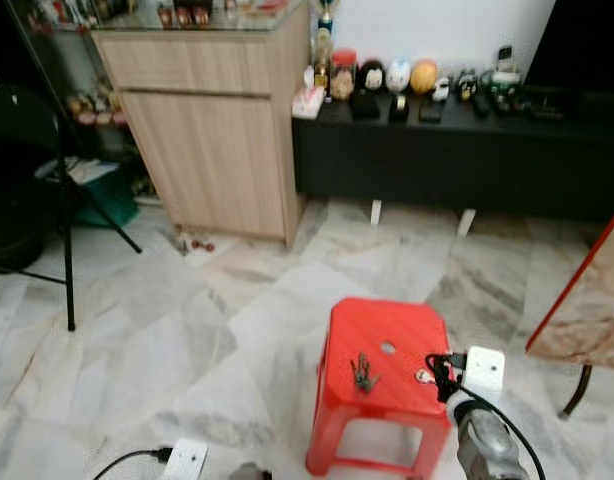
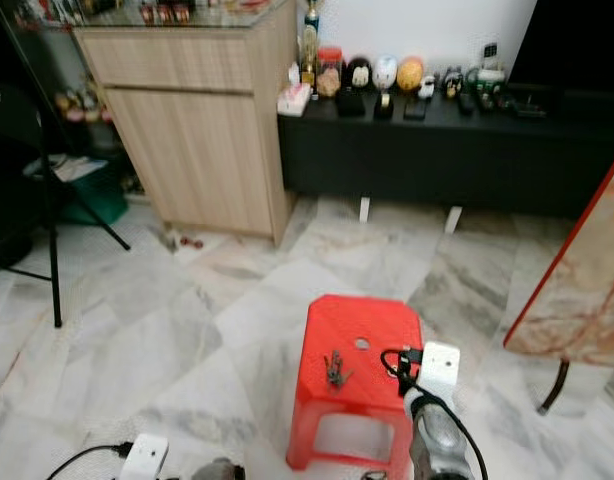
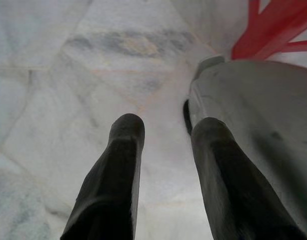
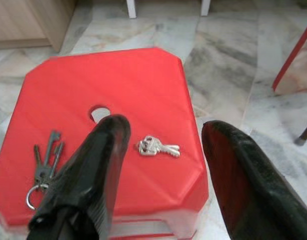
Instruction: Hang keys on a hook
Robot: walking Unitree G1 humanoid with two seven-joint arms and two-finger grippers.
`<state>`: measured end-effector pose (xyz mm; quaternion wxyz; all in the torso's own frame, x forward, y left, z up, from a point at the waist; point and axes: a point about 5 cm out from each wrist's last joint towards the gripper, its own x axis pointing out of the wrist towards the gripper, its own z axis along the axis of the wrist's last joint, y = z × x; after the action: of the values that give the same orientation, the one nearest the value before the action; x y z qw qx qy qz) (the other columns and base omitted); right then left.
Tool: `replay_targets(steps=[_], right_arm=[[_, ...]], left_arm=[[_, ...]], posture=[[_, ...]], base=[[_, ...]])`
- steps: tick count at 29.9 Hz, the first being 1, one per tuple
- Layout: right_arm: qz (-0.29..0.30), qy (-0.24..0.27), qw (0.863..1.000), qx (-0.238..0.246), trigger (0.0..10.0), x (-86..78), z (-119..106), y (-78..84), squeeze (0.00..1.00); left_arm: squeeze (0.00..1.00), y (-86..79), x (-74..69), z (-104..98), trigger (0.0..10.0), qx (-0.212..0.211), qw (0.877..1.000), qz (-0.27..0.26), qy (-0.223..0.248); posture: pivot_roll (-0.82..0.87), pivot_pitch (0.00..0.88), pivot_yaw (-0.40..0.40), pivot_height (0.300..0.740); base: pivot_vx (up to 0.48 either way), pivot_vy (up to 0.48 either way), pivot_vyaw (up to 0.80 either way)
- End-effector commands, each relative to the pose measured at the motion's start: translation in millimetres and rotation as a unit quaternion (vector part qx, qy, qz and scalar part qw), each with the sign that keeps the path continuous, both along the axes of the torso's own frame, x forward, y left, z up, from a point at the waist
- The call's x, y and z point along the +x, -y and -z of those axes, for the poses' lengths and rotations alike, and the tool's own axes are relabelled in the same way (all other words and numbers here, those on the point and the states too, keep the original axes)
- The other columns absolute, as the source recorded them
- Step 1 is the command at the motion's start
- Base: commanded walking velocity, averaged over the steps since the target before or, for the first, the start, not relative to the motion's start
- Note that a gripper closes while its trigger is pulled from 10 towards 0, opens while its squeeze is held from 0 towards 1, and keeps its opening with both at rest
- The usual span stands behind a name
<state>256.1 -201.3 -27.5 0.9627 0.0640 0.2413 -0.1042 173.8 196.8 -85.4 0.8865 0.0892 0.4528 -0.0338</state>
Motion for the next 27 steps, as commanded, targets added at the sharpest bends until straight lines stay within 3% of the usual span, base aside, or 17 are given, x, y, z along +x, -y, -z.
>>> replay_targets(steps=[1,9,14,27], right_arm=[[0.002,-0.002,1.000,0.002,10.0,-0.8,1,-0.4,0.00],[-0.007,0.001,1.000,0.010,10.0,0.4,0,-2.8,0.00],[-0.008,-0.001,1.000,0.008,10.0,0.3,1,-3.4,0.00],[-0.017,0.007,1.000,-0.007,10.0,3.3,-3,-2.5,0.00]], left_arm=[[0.00,36.3,-9.0,8,10.0,-0.029,0.999,0.026,-0.024],[0.00,60.4,-12.3,11,10.0,-0.033,0.998,0.034,-0.034],[0.00,47.1,-15.2,12,10.0,-0.025,0.999,0.030,-0.035],[0.00,42.6,-17.2,12,10.0,-0.022,0.999,0.029,-0.035]], posture=[[0.03,0.000,-0.004,0.645],[0.03,0.000,0.000,0.645],[0.03,0.000,0.003,0.645],[0.03,0.000,0.007,0.645]], base=[[0.000,0.000,0.00],[0.000,0.000,0.00],[0.000,0.000,0.00],[0.000,0.000,0.00]])
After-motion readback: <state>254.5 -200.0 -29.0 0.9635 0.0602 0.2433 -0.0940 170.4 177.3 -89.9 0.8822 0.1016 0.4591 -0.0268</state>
